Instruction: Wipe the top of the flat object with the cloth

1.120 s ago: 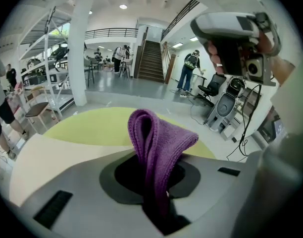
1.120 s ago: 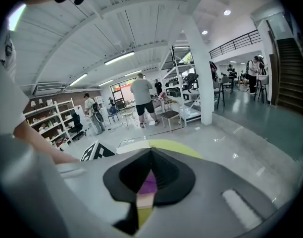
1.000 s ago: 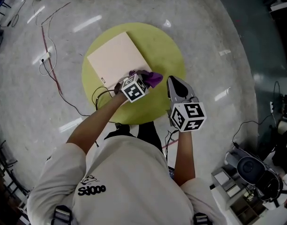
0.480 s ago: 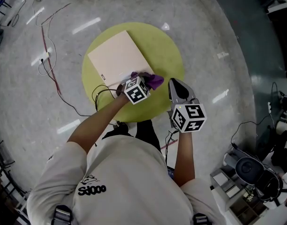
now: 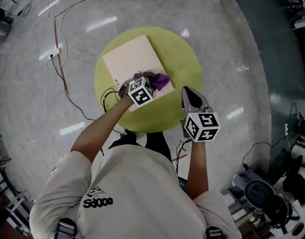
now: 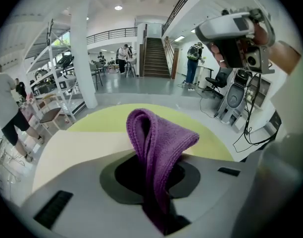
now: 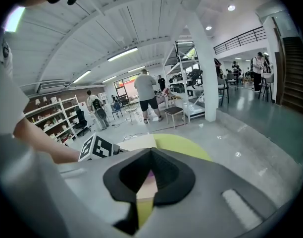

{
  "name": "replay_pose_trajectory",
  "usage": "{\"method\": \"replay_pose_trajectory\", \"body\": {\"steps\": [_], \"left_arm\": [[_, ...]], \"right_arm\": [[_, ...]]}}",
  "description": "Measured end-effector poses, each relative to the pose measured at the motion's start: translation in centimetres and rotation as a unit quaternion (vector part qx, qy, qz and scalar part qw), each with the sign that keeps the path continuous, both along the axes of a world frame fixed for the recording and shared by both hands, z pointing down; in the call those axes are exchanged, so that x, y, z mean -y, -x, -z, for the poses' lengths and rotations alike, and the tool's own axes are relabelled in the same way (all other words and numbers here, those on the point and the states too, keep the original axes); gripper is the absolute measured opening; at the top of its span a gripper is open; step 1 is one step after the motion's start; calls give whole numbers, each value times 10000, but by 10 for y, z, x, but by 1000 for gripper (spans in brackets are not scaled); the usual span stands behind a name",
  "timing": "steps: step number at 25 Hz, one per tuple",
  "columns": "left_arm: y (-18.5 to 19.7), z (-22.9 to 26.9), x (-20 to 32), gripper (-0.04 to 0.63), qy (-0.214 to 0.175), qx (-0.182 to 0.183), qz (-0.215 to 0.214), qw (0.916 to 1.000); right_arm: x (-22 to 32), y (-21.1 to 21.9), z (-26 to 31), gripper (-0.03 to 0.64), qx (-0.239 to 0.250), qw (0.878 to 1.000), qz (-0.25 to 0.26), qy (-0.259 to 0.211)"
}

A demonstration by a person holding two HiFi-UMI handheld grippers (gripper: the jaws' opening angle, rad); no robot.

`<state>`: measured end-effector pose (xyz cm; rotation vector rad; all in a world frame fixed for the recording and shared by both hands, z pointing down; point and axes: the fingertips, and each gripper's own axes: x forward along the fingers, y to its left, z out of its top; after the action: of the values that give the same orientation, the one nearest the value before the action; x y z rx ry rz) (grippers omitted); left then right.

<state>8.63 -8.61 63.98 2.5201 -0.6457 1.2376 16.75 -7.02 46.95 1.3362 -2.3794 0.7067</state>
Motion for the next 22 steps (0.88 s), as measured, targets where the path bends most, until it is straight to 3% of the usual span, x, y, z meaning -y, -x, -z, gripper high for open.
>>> {"method": "replay_pose_trajectory", "body": {"steps": [10,17,22], "left_arm": [[77,-1,73,64,-156,215,847,9961],[122,-3,128,64,-95,-35,1904,9816],[142,-4,151,64,-331,55,2193,9751]], "right_arm": [[40,39,1,9,-20,9980,633,-16],[63,46,-2,9,-80,9971,753,46],[74,49,-1,11,-125,9967,801,20]]}}
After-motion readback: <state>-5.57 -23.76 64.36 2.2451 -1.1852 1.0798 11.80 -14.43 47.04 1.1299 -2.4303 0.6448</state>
